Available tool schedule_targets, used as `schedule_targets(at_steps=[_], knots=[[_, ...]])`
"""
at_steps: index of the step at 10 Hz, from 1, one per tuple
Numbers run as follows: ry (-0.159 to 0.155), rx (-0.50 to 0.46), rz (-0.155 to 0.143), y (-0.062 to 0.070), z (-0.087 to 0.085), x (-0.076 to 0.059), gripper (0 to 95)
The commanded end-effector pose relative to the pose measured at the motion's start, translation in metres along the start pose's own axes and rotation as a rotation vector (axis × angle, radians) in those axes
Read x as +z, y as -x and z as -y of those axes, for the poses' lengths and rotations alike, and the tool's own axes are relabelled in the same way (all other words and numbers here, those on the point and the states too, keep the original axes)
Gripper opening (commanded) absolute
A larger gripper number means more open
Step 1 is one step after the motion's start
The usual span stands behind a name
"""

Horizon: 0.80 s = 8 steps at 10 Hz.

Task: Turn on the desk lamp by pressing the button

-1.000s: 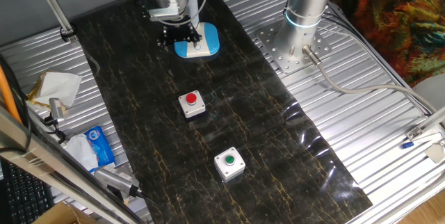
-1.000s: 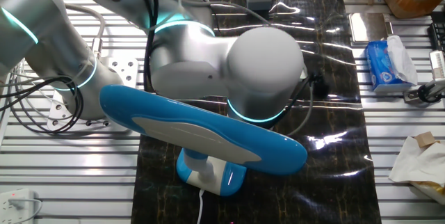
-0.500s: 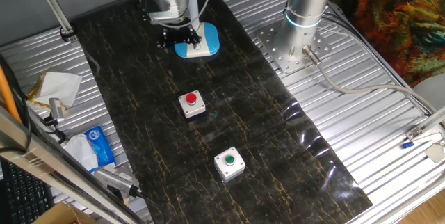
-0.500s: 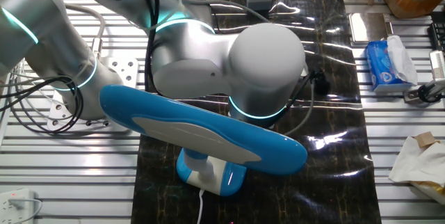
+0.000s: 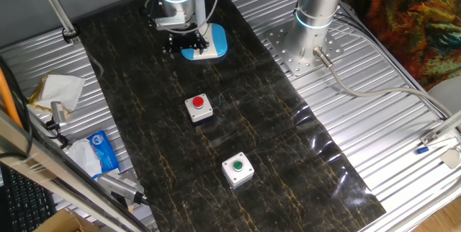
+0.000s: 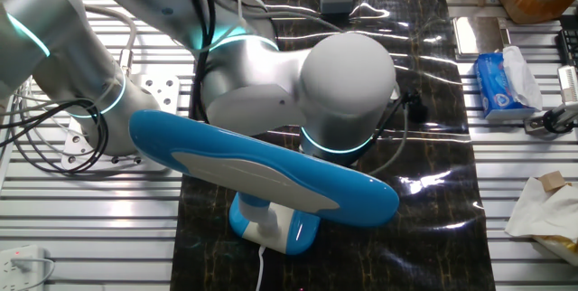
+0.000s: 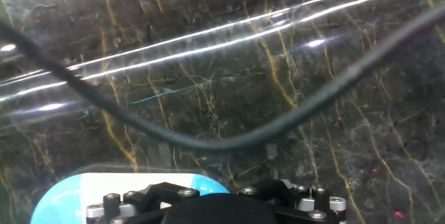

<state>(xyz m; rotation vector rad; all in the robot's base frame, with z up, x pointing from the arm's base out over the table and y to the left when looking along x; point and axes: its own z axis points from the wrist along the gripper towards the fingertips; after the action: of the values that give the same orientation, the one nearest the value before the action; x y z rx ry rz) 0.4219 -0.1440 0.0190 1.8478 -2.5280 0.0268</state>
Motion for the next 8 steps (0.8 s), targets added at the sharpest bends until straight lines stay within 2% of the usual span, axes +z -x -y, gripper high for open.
schedule_targets(at_steps=[1, 2, 6, 8], knots=[[0.029, 0.029, 0.03, 0.0006, -0.0017, -0.0021, 95.0], [0.01, 0.013, 0.01, 0.0001, -0.0018, -0.0024, 95.0], [0.005, -0.007, -0.016, 0.0, -0.0019, -0.0025, 95.0], [-0.008, -0.046, -0.041, 0.0, -0.0019, -0.0025, 95.0]])
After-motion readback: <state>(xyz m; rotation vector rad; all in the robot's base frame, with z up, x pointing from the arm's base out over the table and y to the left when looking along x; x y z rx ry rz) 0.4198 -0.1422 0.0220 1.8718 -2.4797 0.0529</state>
